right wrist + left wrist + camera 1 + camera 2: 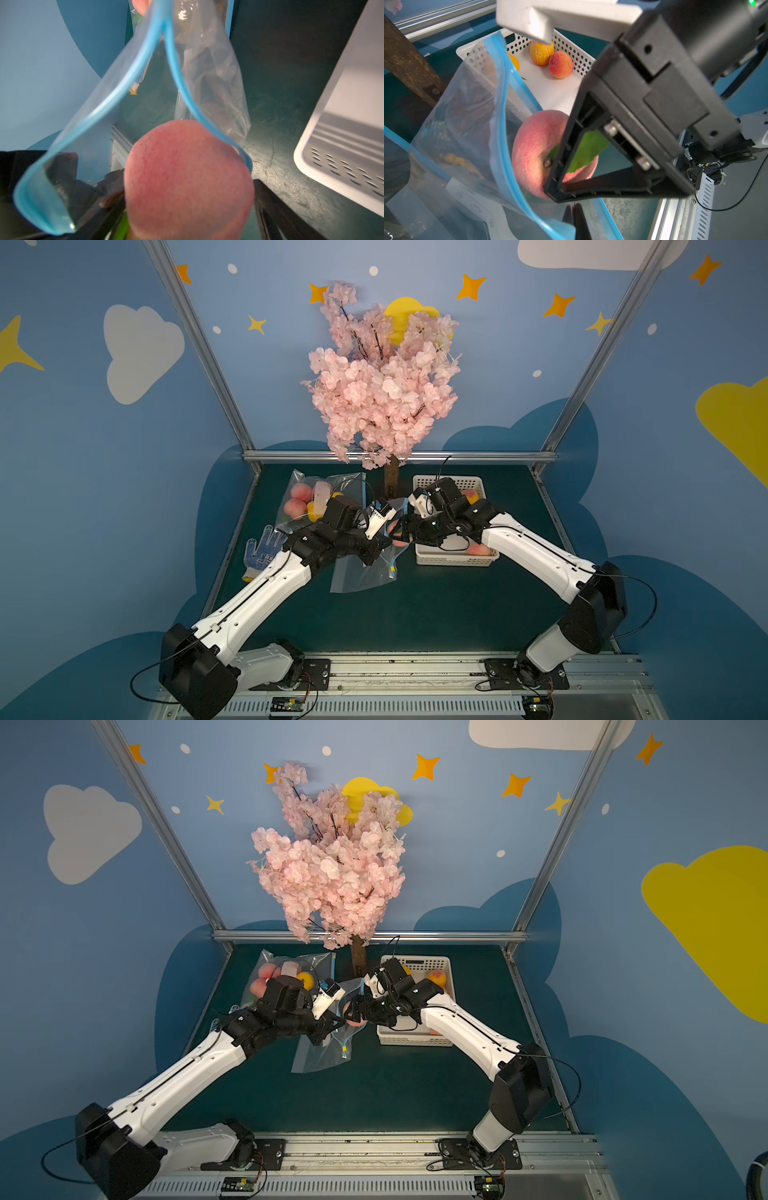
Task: Place the peach in a zip-top bag and seal the zipper
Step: Place the peach in the zipper food storage bag.
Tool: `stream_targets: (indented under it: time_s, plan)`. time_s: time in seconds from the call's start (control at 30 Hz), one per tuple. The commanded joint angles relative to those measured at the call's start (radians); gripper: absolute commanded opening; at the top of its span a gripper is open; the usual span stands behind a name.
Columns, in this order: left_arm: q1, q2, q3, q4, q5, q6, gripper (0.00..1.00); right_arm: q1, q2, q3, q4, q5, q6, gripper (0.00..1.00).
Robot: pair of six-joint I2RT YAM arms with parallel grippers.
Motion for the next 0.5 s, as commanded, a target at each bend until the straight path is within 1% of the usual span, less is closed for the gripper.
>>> stream_targets:
  time_s: [0.0, 0.13, 0.23, 0.47]
  plan:
    - [0.003, -0.023, -0.018, 0.026, -0.02, -0.017, 0.03, -0.003, -0.051, -0.003, -0.017, -0.021, -0.009, 0.87]
    - [0.009, -0.022, -0.046, 0.02, -0.046, -0.032, 0.03, -0.022, -0.101, -0.044, 0.053, -0.08, 0.021, 0.88]
    - [0.012, -0.016, -0.055, 0.02, -0.042, -0.052, 0.03, -0.03, -0.129, -0.076, 0.107, -0.116, 0.047, 0.88]
    - [0.022, -0.007, -0.042, 0.036, -0.048, -0.118, 0.03, -0.045, -0.146, -0.127, 0.14, -0.117, 0.065, 0.87]
